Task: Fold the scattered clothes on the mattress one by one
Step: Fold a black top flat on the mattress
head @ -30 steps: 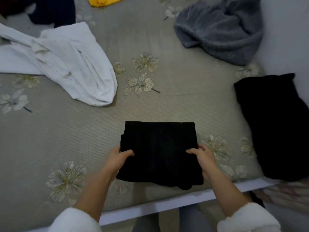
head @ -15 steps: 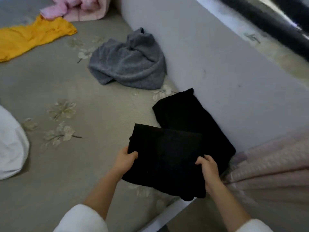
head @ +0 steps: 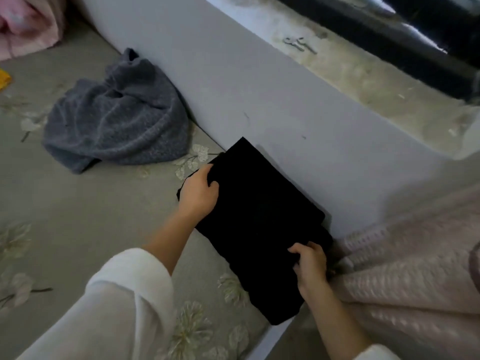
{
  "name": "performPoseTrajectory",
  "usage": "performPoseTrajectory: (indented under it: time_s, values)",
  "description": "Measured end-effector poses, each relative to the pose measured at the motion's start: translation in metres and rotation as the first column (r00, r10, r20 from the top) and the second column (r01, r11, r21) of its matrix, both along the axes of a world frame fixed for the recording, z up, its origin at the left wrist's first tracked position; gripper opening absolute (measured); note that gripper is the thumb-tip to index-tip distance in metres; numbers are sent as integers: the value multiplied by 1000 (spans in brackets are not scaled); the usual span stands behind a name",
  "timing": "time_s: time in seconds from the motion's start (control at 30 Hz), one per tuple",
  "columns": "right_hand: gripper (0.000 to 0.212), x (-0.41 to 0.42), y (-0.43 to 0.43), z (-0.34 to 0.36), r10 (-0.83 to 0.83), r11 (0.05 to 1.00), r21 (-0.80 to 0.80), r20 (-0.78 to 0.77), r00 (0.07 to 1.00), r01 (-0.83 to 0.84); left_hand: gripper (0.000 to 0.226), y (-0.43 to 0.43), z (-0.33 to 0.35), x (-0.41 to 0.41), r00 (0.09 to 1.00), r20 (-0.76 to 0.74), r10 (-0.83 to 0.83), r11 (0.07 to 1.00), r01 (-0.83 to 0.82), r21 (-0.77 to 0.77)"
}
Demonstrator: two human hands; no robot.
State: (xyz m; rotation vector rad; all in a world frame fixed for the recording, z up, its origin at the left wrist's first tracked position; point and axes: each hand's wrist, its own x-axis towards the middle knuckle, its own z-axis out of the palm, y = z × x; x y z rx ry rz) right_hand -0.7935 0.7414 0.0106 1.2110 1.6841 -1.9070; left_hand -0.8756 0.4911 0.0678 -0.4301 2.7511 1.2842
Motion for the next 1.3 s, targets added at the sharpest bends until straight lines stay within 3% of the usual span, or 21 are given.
performPoseTrajectory:
  time_s: [0.07, 0.13, 0.2, 0.23, 0.3, 0.37, 0.47, 0.6, 0.7, 0.8, 0.9, 0.97, 1.07, 1.17, 1.3]
  values:
    - [47, -1, -4, -11, -16, 1000, -4, 21, 1000, 16, 47, 8, -16, -6, 999, -43, -14, 995, 9, -97]
    - [56, 0, -11, -18, 35, 995, 88, 59, 998, -40, 59, 17, -36, 3, 996, 72, -44, 978, 58, -201]
    - [75, 2, -18, -20, 130, 948, 281, 75, 989, -146, 67, 28, -56, 24, 971, 221, -93, 956, 149, -251]
    - [81, 1, -20, -19, 200, 880, 425, 73, 977, -211, 69, 33, -64, 35, 955, 267, -128, 948, 197, -250]
    - [84, -4, -25, -16, 395, 651, 692, 45, 918, -313, 71, 42, -80, 55, 927, 313, -206, 926, 288, -245]
    - [84, -13, -28, -18, 595, 449, 810, 44, 803, -377, 73, 49, -92, 67, 900, 345, -268, 900, 362, -245]
    - [89, -29, -24, -31, 770, 221, 774, 234, 593, -593, 84, 59, -104, 78, 854, 434, -288, 863, 428, -268]
    - [93, -31, -11, -51, 811, -34, 577, 493, 315, -816, 97, 64, -115, 96, 783, 555, -281, 805, 507, -308]
    - [93, -29, -11, -53, 794, -103, 526, 555, 249, -844, 95, 63, -114, 103, 765, 580, -280, 815, 509, -278]
    - [91, -35, -20, -42, 772, -112, 527, 579, 260, -842, 82, 57, -107, 101, 810, 514, -283, 875, 437, -206]
    - [75, -24, -37, -27, 807, -100, 718, 463, 366, -689, 70, 41, -97, 116, 868, 445, -218, 929, 325, -178]
    - [65, -8, -54, -19, 861, -99, 811, 360, 359, -577, 69, 26, -95, 137, 883, 453, -126, 961, 222, -165]
    - [61, 10, -91, -13, 924, -103, 803, 295, 242, -586, 69, -4, -98, 172, 848, 531, 1, 982, 101, -162]
    - [61, 14, -137, -16, 947, -176, 765, 303, 106, -620, 68, -41, -105, 196, 802, 586, 116, 982, -4, -189]
    - [62, 1, -192, -34, 963, -246, 755, 263, -62, -608, 65, -101, -123, 203, 796, 556, 239, 965, -135, -223]
